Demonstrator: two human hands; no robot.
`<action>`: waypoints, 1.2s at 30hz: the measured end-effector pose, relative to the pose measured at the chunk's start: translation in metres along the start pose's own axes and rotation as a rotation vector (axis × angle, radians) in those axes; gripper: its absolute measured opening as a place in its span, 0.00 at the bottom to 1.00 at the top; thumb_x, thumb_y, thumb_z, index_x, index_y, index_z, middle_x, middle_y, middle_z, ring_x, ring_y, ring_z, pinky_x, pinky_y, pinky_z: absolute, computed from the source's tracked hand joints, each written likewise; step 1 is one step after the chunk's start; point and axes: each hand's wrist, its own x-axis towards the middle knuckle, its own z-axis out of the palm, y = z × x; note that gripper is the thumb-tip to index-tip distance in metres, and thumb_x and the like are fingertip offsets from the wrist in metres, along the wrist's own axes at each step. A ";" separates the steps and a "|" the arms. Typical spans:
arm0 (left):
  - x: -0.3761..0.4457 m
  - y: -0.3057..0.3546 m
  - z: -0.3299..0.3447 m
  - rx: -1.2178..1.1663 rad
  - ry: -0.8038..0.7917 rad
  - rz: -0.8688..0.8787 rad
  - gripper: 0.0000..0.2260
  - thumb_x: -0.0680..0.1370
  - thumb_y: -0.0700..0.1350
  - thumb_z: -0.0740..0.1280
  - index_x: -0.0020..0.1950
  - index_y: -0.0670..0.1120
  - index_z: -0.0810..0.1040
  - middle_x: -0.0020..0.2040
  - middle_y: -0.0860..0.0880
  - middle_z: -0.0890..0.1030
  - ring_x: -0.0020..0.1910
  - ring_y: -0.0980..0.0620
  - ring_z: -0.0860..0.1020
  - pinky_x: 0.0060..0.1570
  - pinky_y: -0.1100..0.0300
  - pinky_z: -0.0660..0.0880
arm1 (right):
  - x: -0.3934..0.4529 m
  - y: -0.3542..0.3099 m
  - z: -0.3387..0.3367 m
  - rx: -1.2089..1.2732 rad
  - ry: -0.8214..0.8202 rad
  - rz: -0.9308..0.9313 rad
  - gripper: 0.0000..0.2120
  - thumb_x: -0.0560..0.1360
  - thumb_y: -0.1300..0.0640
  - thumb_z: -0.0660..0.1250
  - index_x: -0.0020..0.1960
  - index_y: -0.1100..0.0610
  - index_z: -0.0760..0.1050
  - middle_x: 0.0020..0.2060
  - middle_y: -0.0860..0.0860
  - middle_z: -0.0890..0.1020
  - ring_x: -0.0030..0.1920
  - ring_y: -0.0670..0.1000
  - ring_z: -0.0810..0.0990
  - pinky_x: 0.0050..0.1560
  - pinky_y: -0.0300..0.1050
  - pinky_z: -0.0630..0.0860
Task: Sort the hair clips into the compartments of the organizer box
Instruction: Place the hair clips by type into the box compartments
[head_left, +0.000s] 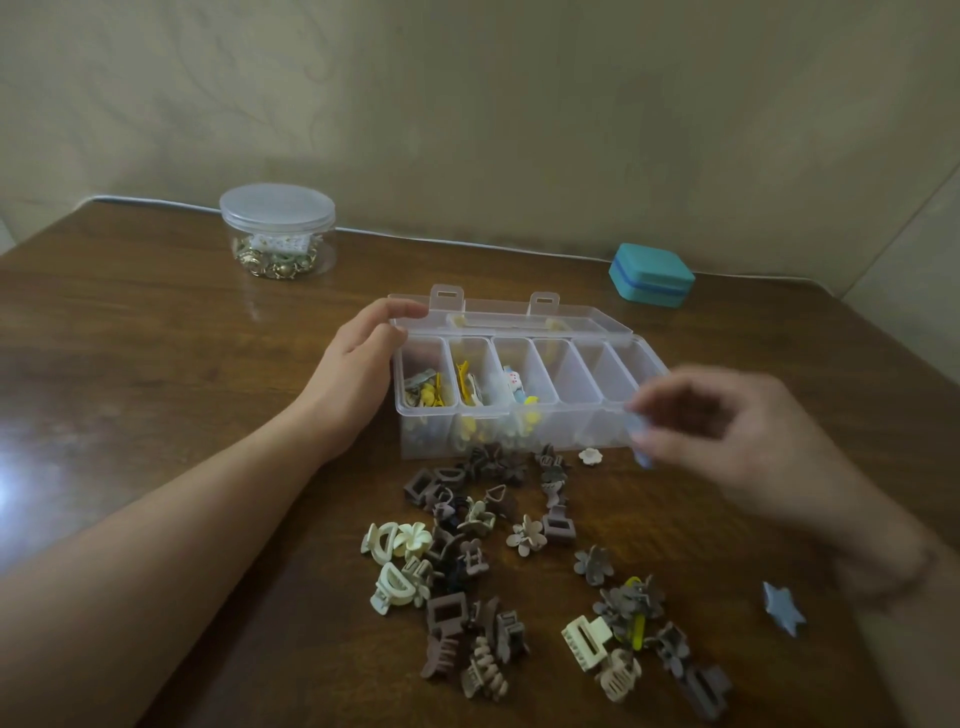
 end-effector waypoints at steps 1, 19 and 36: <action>-0.001 0.001 0.000 0.003 0.000 0.000 0.18 0.73 0.53 0.56 0.58 0.61 0.79 0.64 0.46 0.79 0.68 0.46 0.73 0.69 0.37 0.69 | 0.015 -0.007 0.003 0.116 0.028 -0.005 0.08 0.67 0.53 0.73 0.46 0.47 0.81 0.40 0.44 0.84 0.36 0.41 0.81 0.37 0.32 0.77; -0.002 0.003 0.005 -0.005 0.009 0.023 0.19 0.74 0.50 0.56 0.61 0.54 0.79 0.63 0.52 0.77 0.64 0.52 0.74 0.65 0.47 0.71 | -0.060 0.025 -0.022 -0.380 0.033 0.028 0.08 0.71 0.37 0.65 0.48 0.34 0.77 0.48 0.33 0.79 0.49 0.36 0.77 0.40 0.33 0.75; -0.004 0.009 0.004 -0.010 0.012 0.001 0.18 0.77 0.48 0.57 0.62 0.53 0.79 0.60 0.52 0.79 0.61 0.53 0.76 0.61 0.47 0.73 | -0.002 -0.010 0.011 -0.092 0.249 -0.176 0.07 0.73 0.59 0.70 0.49 0.49 0.81 0.42 0.43 0.84 0.43 0.42 0.83 0.43 0.30 0.77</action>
